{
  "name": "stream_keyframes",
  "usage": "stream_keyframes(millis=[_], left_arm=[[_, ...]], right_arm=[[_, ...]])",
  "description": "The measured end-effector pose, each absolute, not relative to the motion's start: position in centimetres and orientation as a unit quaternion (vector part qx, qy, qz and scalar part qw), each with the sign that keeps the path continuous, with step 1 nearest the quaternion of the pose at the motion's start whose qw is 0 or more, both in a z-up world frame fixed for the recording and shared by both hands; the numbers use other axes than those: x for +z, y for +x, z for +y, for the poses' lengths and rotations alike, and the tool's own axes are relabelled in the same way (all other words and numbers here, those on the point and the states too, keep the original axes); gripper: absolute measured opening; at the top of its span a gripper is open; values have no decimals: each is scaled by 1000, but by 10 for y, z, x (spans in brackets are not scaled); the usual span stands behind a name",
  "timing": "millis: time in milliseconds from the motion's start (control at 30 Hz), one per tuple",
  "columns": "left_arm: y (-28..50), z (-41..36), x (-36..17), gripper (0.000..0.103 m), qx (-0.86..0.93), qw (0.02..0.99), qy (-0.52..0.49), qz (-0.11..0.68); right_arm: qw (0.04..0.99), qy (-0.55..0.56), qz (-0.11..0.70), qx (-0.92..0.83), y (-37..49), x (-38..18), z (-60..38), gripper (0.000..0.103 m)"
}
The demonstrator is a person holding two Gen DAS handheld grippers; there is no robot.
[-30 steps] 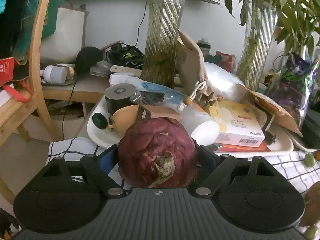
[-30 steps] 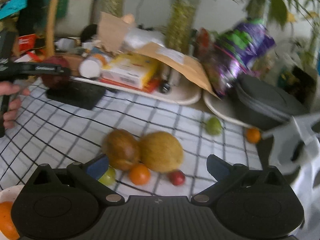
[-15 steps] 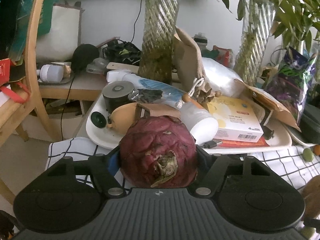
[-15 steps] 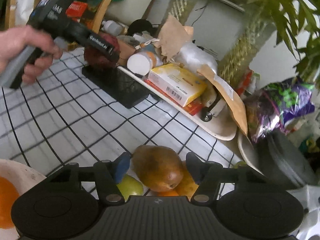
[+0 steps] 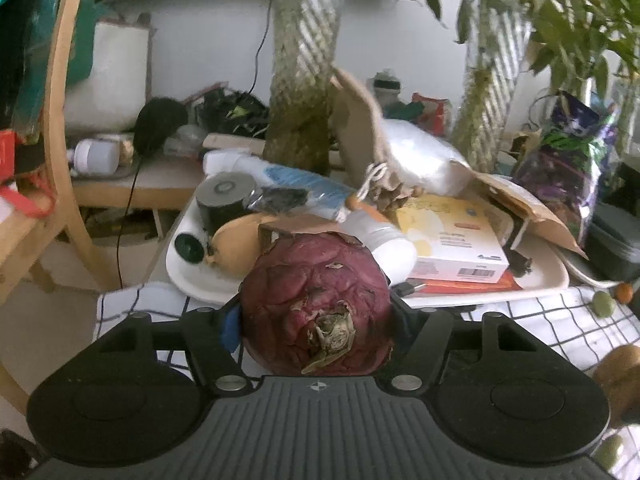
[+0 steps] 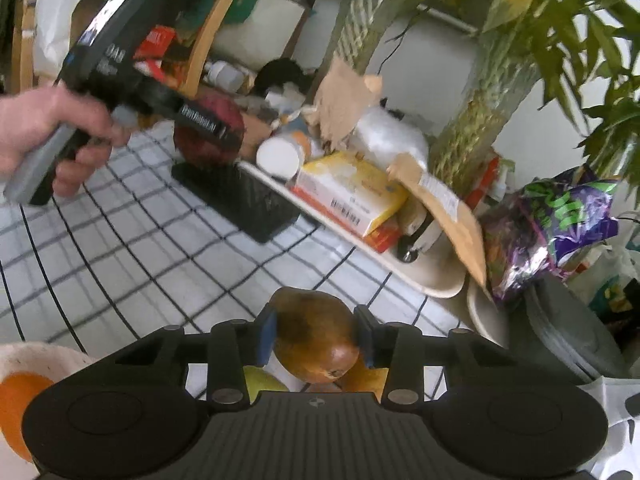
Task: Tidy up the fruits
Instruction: 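Lower the mango onto the plate with the right tool while the left tool carries the onion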
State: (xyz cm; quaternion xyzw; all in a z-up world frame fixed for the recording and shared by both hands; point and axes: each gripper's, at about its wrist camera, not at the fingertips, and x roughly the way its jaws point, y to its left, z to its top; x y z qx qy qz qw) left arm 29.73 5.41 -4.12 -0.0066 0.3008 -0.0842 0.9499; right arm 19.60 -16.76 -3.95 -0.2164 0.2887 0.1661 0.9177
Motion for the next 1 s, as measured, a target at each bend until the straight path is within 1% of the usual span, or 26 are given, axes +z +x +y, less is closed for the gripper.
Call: stream_keyframes(millis=[433, 733, 1000], left_arm=[[253, 37, -12, 65, -142, 947, 9, 288], [202, 31, 10, 66, -175, 944, 22, 280], [153, 27, 20, 66, -189, 941, 38, 280]], right_arm=[[933, -121, 307, 143, 165, -20, -198, 41], [933, -17, 325, 152, 129, -9, -213, 40], [928, 26, 346, 137, 95, -6, -221, 39]])
